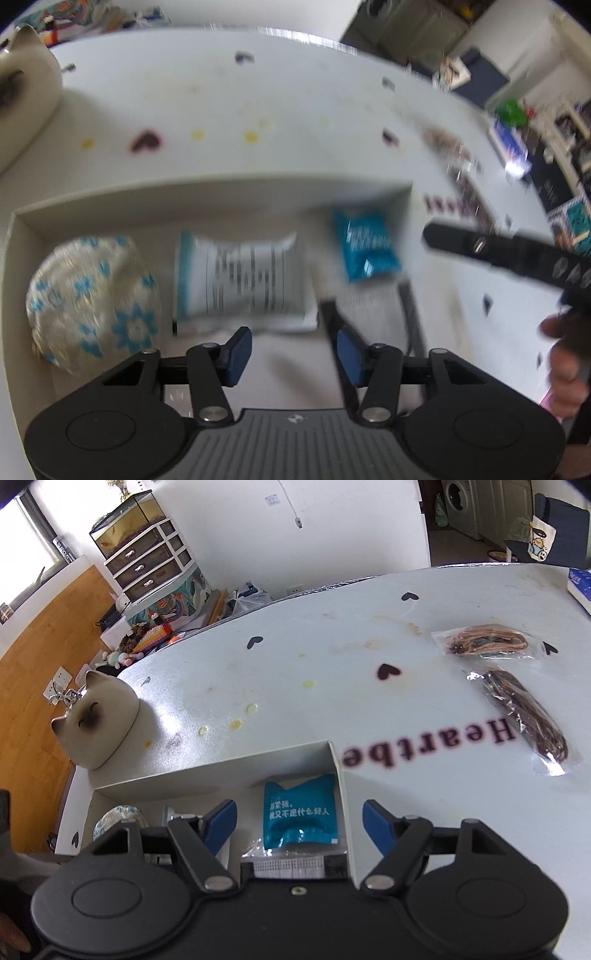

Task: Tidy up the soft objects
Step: 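Release the sachet from the left tool while the right tool releases the blue packet into the tray, then withdraw both tools from the tray toward the two cord bags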

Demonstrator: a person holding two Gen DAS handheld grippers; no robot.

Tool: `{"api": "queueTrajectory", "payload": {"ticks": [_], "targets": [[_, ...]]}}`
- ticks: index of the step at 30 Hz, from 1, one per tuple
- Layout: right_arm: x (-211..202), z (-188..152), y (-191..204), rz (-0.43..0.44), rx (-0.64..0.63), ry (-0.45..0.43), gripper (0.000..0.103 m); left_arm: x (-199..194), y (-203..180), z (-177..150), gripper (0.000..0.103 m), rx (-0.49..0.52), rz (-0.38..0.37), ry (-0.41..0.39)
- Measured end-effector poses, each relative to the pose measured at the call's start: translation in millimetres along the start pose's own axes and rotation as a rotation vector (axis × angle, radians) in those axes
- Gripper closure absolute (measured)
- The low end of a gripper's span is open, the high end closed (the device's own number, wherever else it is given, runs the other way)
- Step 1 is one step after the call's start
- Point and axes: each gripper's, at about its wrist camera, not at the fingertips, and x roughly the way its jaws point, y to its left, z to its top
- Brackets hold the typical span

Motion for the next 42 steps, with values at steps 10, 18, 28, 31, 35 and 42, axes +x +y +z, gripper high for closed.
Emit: {"api": "queueTrajectory", "payload": {"ticks": [10,18,28,31,35,42], "targets": [[-8.2,-13.7,8.7,-0.027,-0.079,0.006,0.029,15.0,1.3,9.3,0.053,0.014,0.038,-0.041],[-13.0,-19.4,13.8,-0.034,-0.108,0.008,0.030,9.6,2.3,15.7,0.053,0.001,0.019,-0.087],[-22.3,-23.4,18.5,-0.029,-0.126,-0.012,0.030,-22.6,-8.1,1.5,0.052,0.028,0.025,-0.163],[-28.9,-25.6,21.4,-0.027,-0.145,-0.029,0.030,-34.3,-10.4,-5.4,0.052,0.023,0.036,-0.189],[-38.5,-29.1,25.4,-0.024,-0.169,-0.050,0.030,-49.3,-12.4,-16.3,0.051,0.018,0.044,-0.221],[-56.6,-37.5,30.6,-0.021,-0.223,-0.091,0.028,-69.5,-13.0,-35.8,0.039,0.007,0.074,-0.274]]}}
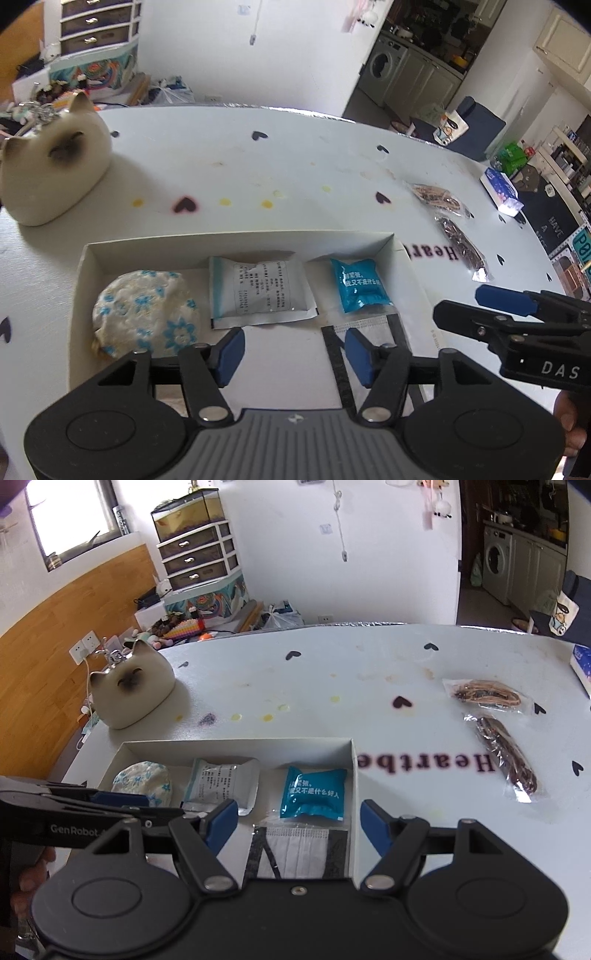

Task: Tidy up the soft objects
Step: 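Withdraw both tools from the tray toward the two cord bags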

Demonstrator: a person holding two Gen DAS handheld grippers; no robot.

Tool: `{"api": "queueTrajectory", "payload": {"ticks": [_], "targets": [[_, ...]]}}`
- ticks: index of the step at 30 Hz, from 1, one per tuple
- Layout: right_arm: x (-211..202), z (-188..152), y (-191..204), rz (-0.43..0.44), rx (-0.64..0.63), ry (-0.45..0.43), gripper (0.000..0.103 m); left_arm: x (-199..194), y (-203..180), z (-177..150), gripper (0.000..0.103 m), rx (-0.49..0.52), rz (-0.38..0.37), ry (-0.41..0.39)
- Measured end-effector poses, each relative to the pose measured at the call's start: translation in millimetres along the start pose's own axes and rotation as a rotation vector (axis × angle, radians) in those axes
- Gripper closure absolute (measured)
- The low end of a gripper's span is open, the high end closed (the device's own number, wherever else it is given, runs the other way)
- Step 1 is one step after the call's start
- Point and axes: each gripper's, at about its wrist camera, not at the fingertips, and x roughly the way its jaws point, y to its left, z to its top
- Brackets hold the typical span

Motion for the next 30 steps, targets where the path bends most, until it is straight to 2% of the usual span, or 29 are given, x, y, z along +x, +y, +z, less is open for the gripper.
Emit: {"api": "queueTrajectory", "payload": {"ticks": [19,26,30], "targets": [[-31.2,-25.4,-0.6,-0.041,-0.045,-0.061,0.013,-43.2,22.5,-35.9,0.003,-0.028,0.057,-0.111],[-36.2,-30.1,-2.5,-0.073,-0.038,-0.068,0.000,-52.0,27.1,-43.8,0.000,-0.059,0.108,-0.138],[-39.2,-32.9,-7.2,-0.074,-0.047,-0.082,0.000,-54.5,24.0,-48.0,0.000,-0.074,0.131,-0.148]]}}
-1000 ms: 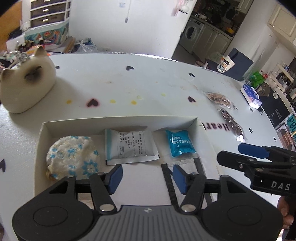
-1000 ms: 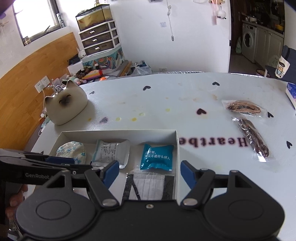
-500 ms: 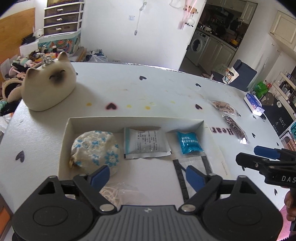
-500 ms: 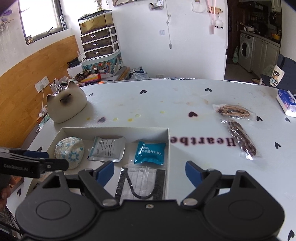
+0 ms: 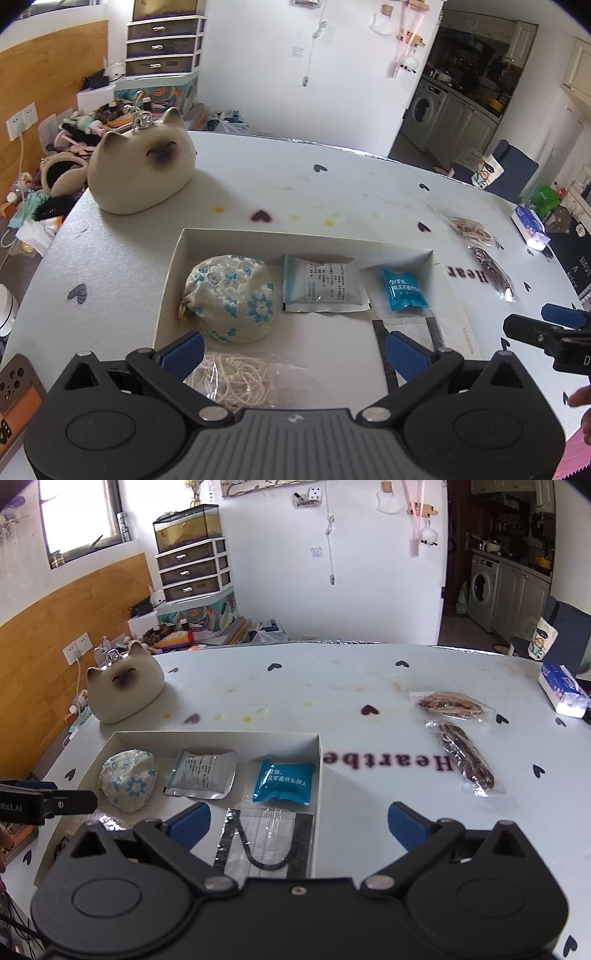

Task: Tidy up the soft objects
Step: 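Withdraw both tools from the tray toward the two cord bags, then grasp the light brown cord bag with the left tool while the right tool grasps the dark cord bag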

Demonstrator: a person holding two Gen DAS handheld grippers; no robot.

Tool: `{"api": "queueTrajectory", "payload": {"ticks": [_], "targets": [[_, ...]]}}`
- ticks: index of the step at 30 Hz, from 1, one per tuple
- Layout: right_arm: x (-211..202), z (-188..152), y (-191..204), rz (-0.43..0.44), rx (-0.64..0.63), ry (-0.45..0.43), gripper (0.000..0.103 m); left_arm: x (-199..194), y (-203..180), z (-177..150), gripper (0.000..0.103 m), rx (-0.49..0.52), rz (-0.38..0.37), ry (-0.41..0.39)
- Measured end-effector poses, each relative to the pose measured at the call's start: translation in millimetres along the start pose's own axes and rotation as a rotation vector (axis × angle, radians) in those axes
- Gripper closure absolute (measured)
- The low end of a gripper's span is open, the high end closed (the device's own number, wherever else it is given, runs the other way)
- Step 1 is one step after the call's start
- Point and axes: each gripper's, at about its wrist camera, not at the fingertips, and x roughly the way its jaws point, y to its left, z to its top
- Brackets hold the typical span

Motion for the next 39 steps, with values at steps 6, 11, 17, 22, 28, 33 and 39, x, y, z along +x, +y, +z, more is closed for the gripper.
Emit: {"api": "queueTrajectory", "payload": {"ticks": [6,11,17,22,28,33,39], "targets": [[0.8,0.4,-11.1,0.041,-0.035,0.014,0.000,-3.9,-14.0,-4.0,0.000,-0.023,0.025,-0.011],[-2.8,3.1,-28.3,0.060,-0.064,0.014,0.000,-5.6,-39.0,-4.4,0.000,-0.045,0.039,-0.026],[-8.2,7.9,-62.5,0.074,-0.081,0.008,0.000,-2.7,-80.2,-5.0,0.000,-0.063,0.039,-0.042],[-9.8,11.9,-96.4,0.091,-0.091,0.011,0.000,4.7,-117.6,-5.3,0.000,-0.074,0.039,-0.056],[-5.8,17.2,-137.5,0.108,-0.113,0.020,0.000,17.8,-160.1,-1.6,0.000,-0.100,0.037,-0.089],[3.9,26.2,-170.9,0.117,-0.123,0.029,0.000,33.8,-191.2,8.2,0.000,-0.120,0.012,-0.102],[23.8,40.4,-211.3,0.138,-0.097,0.051,0.007,63.7,-224.4,30.8,0.001,-0.071,-0.076,-0.084]]}}
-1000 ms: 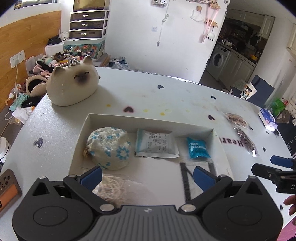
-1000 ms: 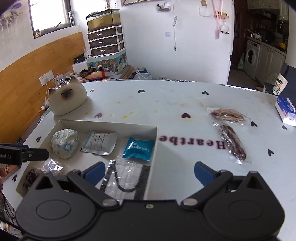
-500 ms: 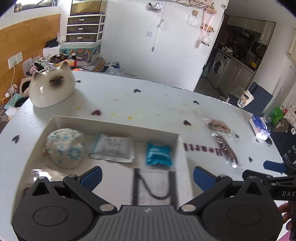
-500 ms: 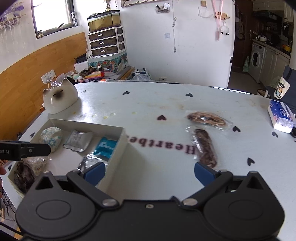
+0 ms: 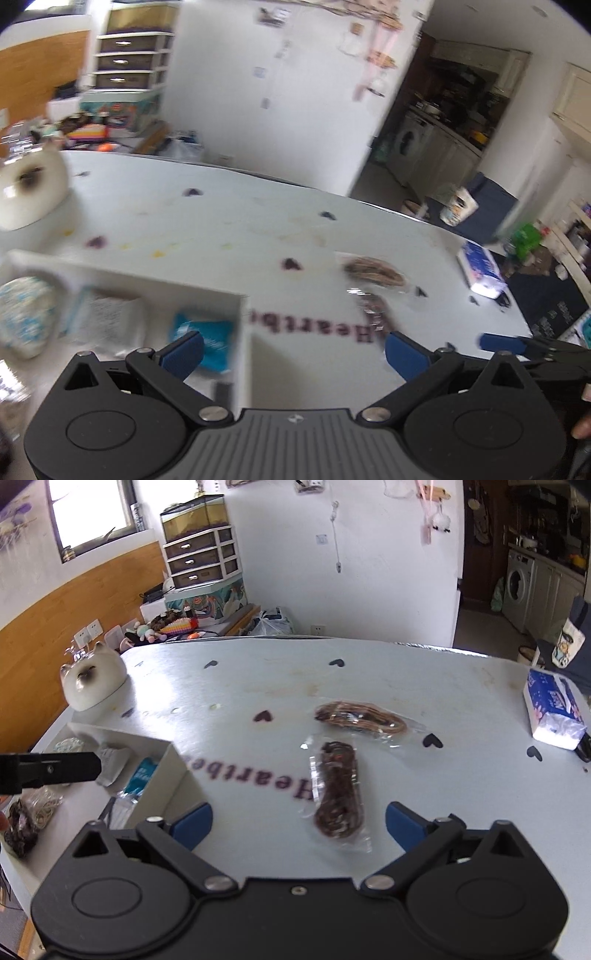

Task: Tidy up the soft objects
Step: 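Grasp the light brown cord bag with the left tool while the right tool grasps the dark cord bag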

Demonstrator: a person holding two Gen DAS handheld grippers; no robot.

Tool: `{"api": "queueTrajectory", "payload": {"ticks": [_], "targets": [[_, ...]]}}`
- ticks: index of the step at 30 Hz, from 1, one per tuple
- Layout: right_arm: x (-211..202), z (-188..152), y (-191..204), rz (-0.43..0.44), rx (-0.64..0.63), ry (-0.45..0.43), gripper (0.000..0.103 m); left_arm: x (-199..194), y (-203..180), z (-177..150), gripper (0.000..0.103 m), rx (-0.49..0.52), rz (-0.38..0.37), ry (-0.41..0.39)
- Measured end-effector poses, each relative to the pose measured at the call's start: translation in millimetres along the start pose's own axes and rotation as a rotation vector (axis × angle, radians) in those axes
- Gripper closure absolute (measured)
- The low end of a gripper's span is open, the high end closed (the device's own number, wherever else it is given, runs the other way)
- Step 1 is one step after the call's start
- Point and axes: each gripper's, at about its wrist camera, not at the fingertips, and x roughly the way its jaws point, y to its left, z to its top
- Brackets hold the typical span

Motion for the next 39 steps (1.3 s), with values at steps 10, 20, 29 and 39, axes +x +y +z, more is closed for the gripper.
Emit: {"api": "queueTrajectory", "payload": {"ticks": [10,20,29,39], "targets": [[55.0,18.0,-46.6,0.019,0.119,0.077,0.018,93.1,-39.2,50.3,0.005,0.190,-0.158,0.190],[109.4,18.0,-55.8,0.011,0.160,0.156,0.038,187.2,-78.6,90.2,0.005,0.419,-0.249,0.253],[104.0,-6.2,-61.5,0.046,0.171,0.188,0.047,254.0,-108.9,100.7,0.010,0.564,-0.271,0.220],[63.3,-46.3,-76.0,0.022,0.217,0.229,0.047,302.1,-108.1,101.2,0.028,0.484,-0.308,0.318]]}}
